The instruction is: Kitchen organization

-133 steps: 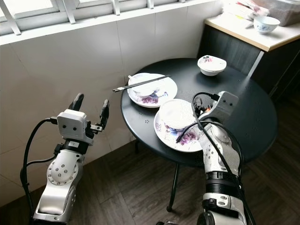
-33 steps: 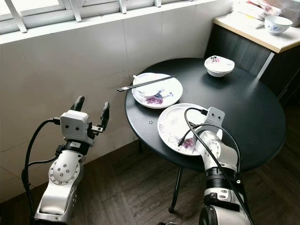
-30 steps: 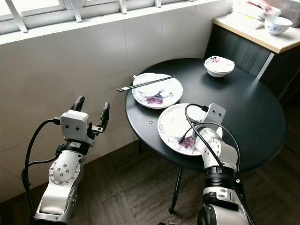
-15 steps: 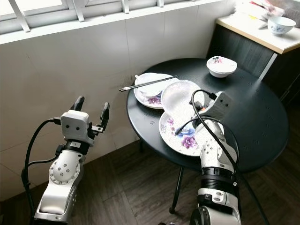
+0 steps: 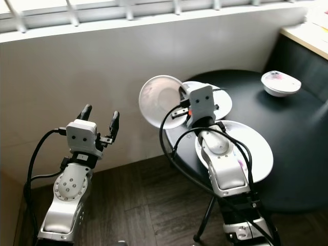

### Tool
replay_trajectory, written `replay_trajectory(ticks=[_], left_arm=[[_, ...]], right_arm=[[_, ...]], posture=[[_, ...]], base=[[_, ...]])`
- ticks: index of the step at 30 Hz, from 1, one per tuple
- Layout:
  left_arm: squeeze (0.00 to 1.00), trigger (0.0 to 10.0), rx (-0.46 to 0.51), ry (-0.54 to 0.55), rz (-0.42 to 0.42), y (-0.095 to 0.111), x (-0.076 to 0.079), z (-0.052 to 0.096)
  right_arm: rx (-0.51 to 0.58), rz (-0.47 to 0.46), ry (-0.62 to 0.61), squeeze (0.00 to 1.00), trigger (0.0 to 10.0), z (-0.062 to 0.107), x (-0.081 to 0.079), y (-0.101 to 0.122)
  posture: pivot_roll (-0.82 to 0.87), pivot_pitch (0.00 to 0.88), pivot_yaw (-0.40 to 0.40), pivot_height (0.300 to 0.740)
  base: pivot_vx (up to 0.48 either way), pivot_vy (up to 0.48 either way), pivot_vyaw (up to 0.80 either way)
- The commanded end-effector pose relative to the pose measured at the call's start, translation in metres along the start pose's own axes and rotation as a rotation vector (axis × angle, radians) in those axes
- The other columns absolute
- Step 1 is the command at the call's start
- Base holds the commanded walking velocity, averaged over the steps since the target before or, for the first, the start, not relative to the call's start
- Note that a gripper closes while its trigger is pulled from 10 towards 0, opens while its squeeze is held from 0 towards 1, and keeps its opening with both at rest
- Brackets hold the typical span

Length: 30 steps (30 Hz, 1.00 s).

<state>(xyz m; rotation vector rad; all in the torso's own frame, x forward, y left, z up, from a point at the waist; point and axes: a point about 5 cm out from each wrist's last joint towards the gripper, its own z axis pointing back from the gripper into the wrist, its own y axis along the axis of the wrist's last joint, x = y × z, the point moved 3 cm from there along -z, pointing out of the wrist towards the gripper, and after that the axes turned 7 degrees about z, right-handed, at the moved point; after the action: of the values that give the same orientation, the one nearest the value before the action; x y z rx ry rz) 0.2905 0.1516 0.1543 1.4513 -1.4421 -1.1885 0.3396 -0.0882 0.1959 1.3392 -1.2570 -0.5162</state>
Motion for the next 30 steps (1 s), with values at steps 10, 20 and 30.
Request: replay_trajectory(ticks=[10,20,30], left_arm=[[0.0,10.0,-0.061,0.034,-0.047,-0.01,-0.005,-0.001],[0.0,10.0,-0.07,0.026,-0.051,-0.011,-0.004,-0.001],[0.0,10.0,-0.074,0.008,-0.062,-0.012,-0.002,-0.001]], right_arm=[[0.07,0.111,0.072,0.0,0.0,0.008,-0.011,0.004],[0.069,0.114,0.07,0.0,0.0,0.01,-0.015,0.0],[0.062,0.117,0.062,0.0,0.0,0.011,-0.015,-0.003]], posture=[[0.01,0.025,-0.037,0.74],[0.02,0.025,-0.034,0.74],[0.02,0.017,-0.028,0.74]], base=[[0.0,0.0,0.8],[0.0,0.0,0.8],[0.0,0.0,0.8]])
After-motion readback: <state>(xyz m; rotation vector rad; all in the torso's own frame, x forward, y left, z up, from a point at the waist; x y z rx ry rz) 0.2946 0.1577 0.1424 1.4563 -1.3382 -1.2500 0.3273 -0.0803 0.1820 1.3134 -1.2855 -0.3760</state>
